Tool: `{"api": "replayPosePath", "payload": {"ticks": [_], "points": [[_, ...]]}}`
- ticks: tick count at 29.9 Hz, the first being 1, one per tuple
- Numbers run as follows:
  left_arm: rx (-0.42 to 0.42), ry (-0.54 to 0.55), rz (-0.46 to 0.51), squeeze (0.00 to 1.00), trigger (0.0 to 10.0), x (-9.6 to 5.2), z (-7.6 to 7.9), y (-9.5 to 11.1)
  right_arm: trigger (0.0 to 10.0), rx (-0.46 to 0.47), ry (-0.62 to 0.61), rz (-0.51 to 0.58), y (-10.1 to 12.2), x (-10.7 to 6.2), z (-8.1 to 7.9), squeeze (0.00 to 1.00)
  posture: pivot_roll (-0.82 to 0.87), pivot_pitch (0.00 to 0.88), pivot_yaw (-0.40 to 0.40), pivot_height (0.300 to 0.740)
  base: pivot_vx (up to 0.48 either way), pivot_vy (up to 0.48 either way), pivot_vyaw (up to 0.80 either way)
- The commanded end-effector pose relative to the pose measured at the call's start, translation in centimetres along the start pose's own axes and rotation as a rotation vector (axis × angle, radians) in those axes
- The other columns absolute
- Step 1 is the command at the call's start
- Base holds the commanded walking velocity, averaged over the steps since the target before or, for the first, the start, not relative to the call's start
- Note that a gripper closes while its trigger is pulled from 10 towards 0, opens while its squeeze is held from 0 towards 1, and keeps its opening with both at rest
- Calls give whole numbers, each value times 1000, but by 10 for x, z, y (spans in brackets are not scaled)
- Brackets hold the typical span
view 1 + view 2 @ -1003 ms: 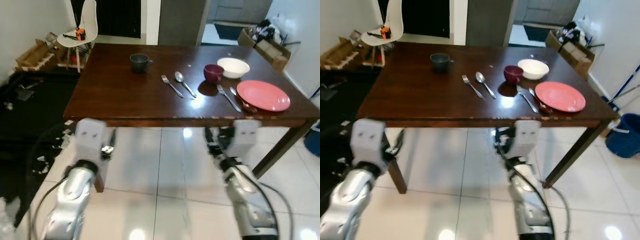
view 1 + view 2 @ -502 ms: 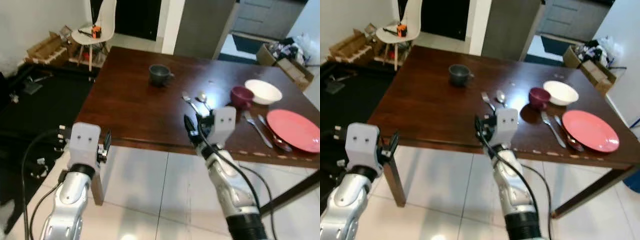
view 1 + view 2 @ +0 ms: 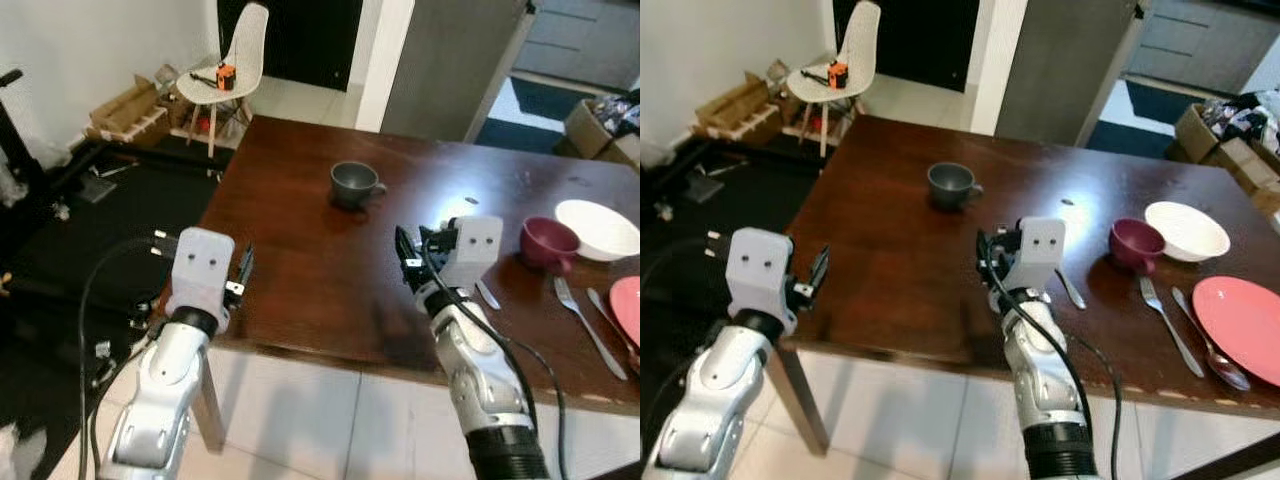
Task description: Setting the table
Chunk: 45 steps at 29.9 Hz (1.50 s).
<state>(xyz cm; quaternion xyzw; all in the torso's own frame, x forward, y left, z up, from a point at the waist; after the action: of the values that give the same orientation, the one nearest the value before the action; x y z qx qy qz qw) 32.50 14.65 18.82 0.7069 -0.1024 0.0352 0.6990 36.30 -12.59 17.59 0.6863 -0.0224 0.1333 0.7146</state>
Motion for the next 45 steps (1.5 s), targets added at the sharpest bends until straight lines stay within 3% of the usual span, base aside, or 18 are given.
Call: {"api": "replayPosePath", "payload": {"ticks": [1, 7, 22, 37, 45], "points": [[-3, -24, -20, 27, 10000, 0, 7, -6, 10000, -8, -42, -19, -6, -5, 12, 0, 52, 5, 26, 740, 0, -465, 0], [-10, -35, -16, 16, 10000, 2, 10, -5, 10000, -8, -52, -20, -7, -4, 14, 0, 50, 7, 30, 740, 0, -464, 0], [-78, 19, -78, 0, 10000, 5, 0, -14, 10000, -11, -51, -20, -7, -7, 13, 0, 45, 18, 34, 740, 0, 0, 0], [-58, 16, -81, 0, 10000, 6, 2, -14, 10000, -9, -56, -23, -9, -10, 14, 0, 39, 23, 40, 740, 0, 0, 0], [-15, 36, -90, 4, 10000, 8, -2, -16, 10000, -7, -55, -21, -8, -11, 13, 0, 35, 26, 43, 740, 398, 0, 0]]}}
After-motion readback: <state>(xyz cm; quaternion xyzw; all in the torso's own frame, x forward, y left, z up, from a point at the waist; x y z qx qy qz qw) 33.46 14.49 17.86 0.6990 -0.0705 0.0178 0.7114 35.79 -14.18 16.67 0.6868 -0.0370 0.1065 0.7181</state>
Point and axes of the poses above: a point about 5 cm out from each wrist's last joint towards the gripper, its own x axis pointing out of the wrist towards the gripper, its own y axis along the axis of the wrist's last joint, z = x × y, the point moved 3 cm from there along x, pointing out of the wrist towards the gripper, and after that the axes turned 12 degrees about -x, right-handed, at the moved point
